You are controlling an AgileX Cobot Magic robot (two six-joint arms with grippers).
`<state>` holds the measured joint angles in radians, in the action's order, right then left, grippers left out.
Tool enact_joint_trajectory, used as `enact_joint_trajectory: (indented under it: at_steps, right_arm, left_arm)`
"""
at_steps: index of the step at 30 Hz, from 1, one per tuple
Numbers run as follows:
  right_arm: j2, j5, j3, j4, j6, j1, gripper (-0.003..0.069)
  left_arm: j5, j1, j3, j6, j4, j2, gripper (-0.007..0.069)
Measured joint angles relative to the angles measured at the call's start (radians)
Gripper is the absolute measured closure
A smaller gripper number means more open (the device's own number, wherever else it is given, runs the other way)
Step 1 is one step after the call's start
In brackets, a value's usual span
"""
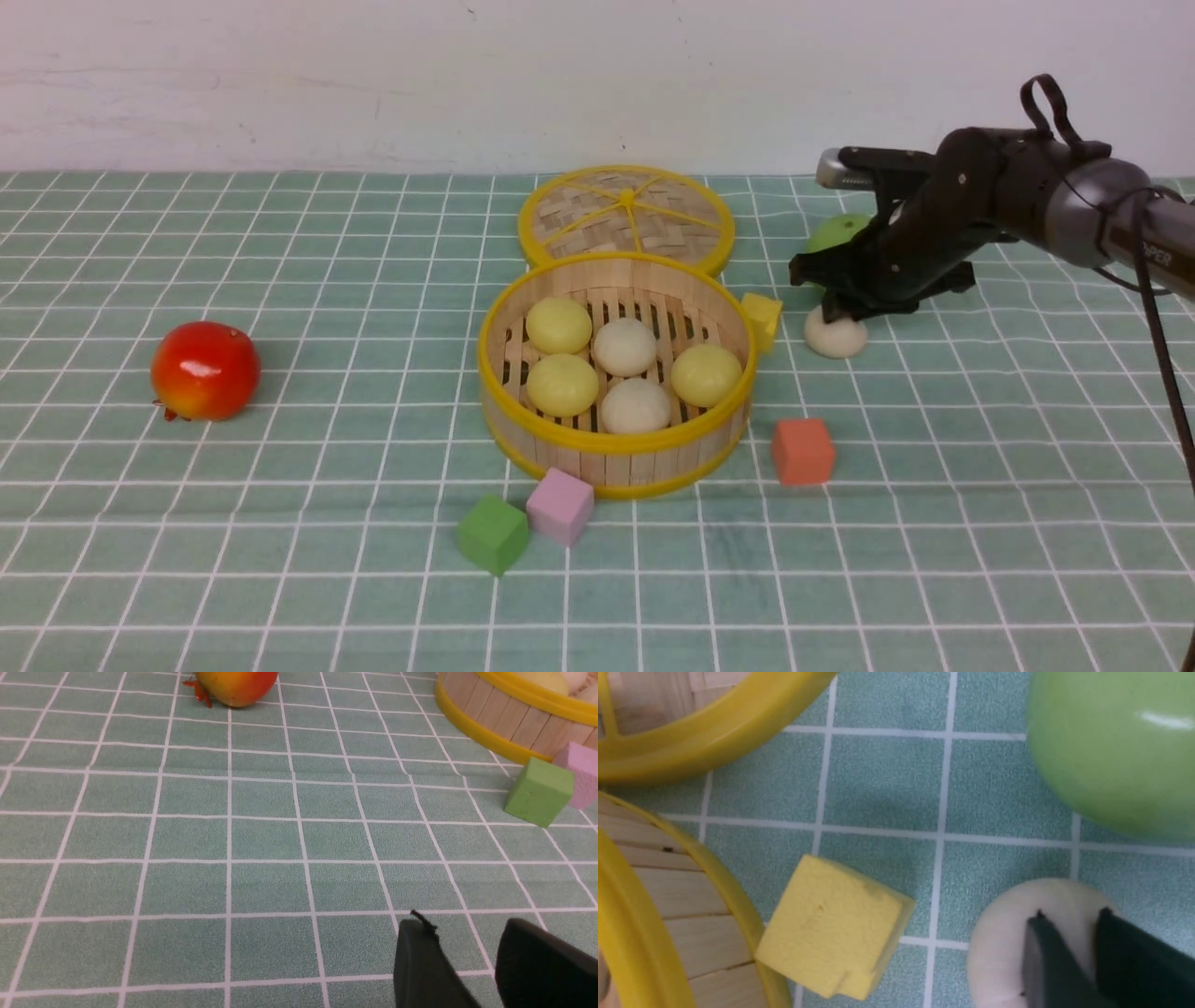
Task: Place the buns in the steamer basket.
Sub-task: Use the right arm to grab a steamed stuffed bun, then use the right arm to put the steamed stuffed bun into the steamer
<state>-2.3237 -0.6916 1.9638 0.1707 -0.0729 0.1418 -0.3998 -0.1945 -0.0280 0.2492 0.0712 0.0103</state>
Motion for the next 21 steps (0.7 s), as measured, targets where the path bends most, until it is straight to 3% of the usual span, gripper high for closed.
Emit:
enact_joint_trajectory:
  at_steps: [4, 10, 21]
  right_arm:
    - [0.006, 0.0, 0.0, 0.004, 0.0, 0.0, 0.065]
    - [0.083, -0.002, 0.012, 0.004, 0.007, 0.027, 0.0653]
    - [0.141, 0.039, 0.024, 0.012, 0.09, 0.209, 0.0653]
  left_arm:
    - [0.0, 0.0, 0.0, 0.0, 0.0, 0.0, 0.0386]
    - [0.0, 0.0, 0.0, 0.0, 0.0, 0.0, 0.0386]
    - [0.0, 0.0, 0.0, 0.0, 0.0, 0.0, 0.0386]
